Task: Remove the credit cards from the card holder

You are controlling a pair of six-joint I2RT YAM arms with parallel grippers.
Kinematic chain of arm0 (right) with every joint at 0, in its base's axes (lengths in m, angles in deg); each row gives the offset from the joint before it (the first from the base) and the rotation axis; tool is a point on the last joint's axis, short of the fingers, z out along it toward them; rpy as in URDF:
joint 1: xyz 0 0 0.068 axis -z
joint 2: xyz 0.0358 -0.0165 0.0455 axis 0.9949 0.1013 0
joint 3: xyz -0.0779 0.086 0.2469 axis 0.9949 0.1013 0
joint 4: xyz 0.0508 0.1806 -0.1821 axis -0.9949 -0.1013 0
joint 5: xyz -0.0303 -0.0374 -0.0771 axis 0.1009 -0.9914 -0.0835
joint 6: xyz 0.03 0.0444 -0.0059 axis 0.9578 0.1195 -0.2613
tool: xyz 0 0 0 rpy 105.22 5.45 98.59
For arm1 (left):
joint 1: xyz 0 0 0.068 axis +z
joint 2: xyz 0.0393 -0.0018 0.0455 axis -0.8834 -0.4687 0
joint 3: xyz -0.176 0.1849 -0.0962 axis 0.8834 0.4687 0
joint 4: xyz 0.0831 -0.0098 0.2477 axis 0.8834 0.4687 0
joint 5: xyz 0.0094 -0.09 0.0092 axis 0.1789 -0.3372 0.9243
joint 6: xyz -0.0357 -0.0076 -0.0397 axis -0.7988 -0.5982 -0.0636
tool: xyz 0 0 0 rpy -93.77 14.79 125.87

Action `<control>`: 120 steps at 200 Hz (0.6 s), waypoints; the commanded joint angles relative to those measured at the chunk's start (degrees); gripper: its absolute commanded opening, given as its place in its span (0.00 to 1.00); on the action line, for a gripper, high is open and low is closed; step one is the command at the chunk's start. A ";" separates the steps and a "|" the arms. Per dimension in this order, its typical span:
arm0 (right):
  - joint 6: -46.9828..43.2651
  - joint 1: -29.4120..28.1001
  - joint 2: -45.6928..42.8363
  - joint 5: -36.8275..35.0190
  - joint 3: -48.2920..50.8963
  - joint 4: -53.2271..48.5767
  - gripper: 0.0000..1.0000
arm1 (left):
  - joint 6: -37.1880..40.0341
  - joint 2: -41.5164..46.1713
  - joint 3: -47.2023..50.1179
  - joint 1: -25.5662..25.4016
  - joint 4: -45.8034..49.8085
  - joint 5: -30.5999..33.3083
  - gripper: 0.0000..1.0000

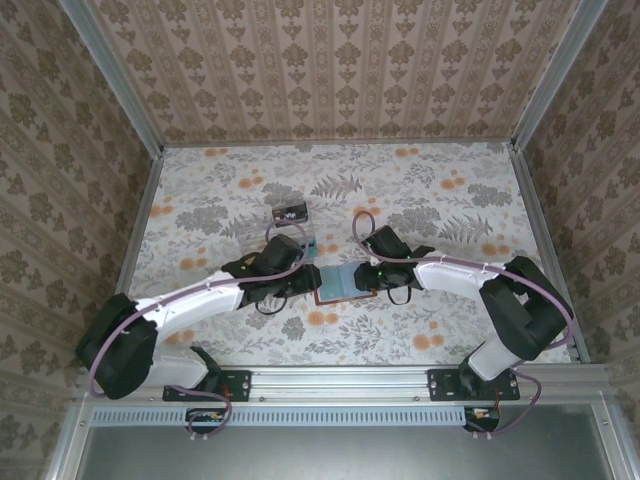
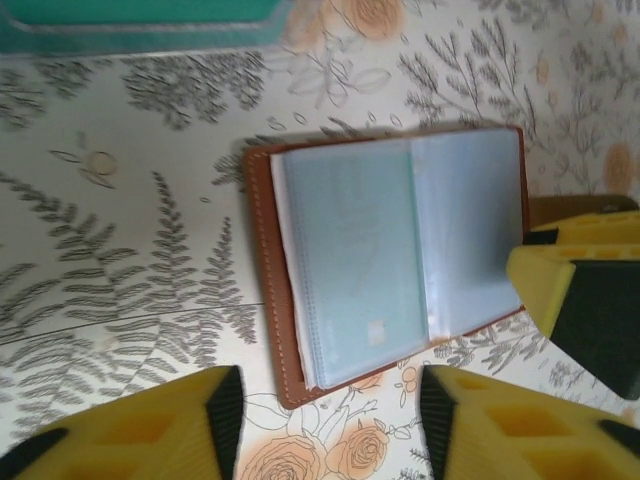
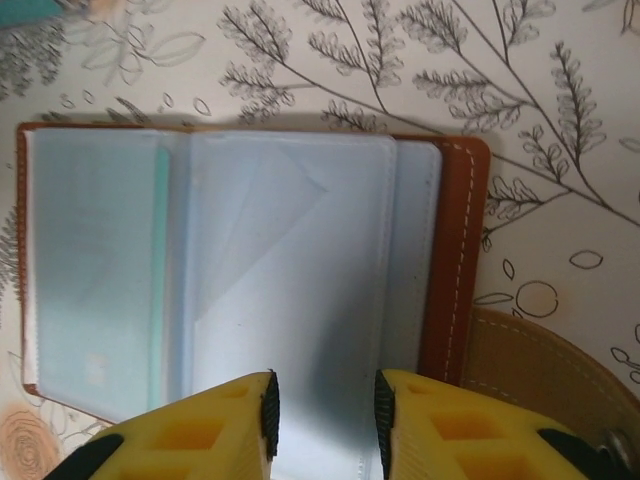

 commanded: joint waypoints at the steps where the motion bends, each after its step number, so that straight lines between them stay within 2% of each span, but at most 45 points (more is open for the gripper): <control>1: 1.78 -0.52 1.15 -0.31 1.53 1.07 0.32 | -2.01 -1.97 -0.13 -0.22 -4.48 -2.26 0.48; 16: 2.98 -0.92 1.55 -0.05 2.09 1.40 0.31 | -1.99 -3.28 0.00 -0.26 -5.56 -2.99 0.43; 71: 5.52 -2.63 1.21 -0.14 3.12 2.02 0.30 | -1.34 -7.73 -0.13 -0.26 -9.57 -6.12 0.41; 120: 4.47 -2.59 -1.20 -3.73 1.28 -2.63 0.33 | -0.87 -10.47 -0.79 0.09 -9.47 -5.36 0.40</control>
